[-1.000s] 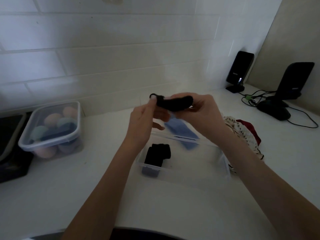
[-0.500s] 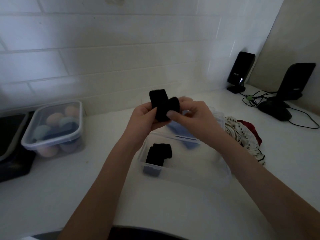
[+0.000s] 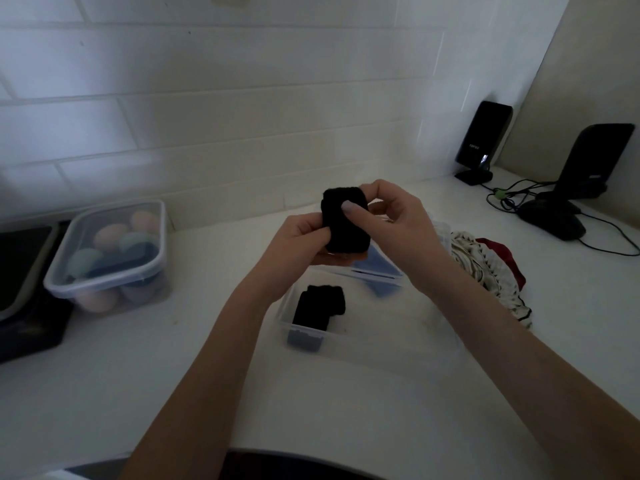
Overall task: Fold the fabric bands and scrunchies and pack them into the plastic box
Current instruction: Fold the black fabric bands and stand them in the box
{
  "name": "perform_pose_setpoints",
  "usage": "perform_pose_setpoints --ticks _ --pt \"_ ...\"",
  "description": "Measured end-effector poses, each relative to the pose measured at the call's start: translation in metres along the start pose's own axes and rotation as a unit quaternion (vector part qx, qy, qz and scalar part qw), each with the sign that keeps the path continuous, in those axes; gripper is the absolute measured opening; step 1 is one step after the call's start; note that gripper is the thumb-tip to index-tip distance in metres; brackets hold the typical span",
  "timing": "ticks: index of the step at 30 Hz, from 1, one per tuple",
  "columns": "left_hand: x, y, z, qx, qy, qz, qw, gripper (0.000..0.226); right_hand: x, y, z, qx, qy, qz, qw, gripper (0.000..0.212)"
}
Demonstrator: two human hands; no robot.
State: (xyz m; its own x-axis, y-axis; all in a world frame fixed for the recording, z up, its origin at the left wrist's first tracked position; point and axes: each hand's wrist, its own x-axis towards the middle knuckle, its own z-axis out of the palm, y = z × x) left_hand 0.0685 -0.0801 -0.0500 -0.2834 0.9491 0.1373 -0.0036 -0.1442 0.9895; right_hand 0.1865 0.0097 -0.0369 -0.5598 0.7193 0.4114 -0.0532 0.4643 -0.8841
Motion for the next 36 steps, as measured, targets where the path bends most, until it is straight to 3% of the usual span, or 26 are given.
perform_pose_setpoints --ticks 4,6,9,13,17,19,25,32,36 --pt "0.001 0.002 0.002 0.007 0.011 -0.002 1.0 0.033 -0.002 -0.01 -0.006 0.089 -0.056 0.048 0.993 0.023" --pt "0.001 0.003 0.002 0.014 0.051 0.017 0.998 0.033 -0.001 -0.015 -0.013 0.071 -0.075 0.044 0.994 0.024" --pt "-0.006 0.008 -0.007 0.169 0.095 0.087 0.977 0.032 0.003 -0.021 -0.029 0.01 -0.124 0.056 0.991 0.015" --pt "-0.028 0.02 -0.016 0.36 -0.052 0.032 0.931 0.004 0.001 -0.028 -0.045 -0.102 -0.249 0.106 0.957 0.018" --pt "-0.037 0.022 -0.011 0.509 -0.142 -0.026 0.849 0.032 -0.005 -0.031 -0.045 -0.193 -0.296 0.132 0.926 0.019" --pt "-0.039 0.025 -0.007 0.567 -0.156 -0.025 0.808 0.038 -0.012 -0.03 -0.04 -0.205 -0.299 0.152 0.919 0.018" --pt "-0.038 0.032 -0.007 0.629 -0.194 -0.044 0.752 0.024 -0.042 -0.02 -0.021 -0.17 -0.2 0.135 0.955 0.017" --pt "-0.042 0.024 -0.013 0.618 -0.169 -0.048 0.767 0.028 -0.068 0.0 -0.001 -0.168 -0.181 0.164 0.955 0.009" --pt "-0.045 0.027 -0.021 0.618 -0.196 -0.042 0.761 0.026 -0.067 0.002 0.001 -0.222 -0.207 0.16 0.939 0.02"
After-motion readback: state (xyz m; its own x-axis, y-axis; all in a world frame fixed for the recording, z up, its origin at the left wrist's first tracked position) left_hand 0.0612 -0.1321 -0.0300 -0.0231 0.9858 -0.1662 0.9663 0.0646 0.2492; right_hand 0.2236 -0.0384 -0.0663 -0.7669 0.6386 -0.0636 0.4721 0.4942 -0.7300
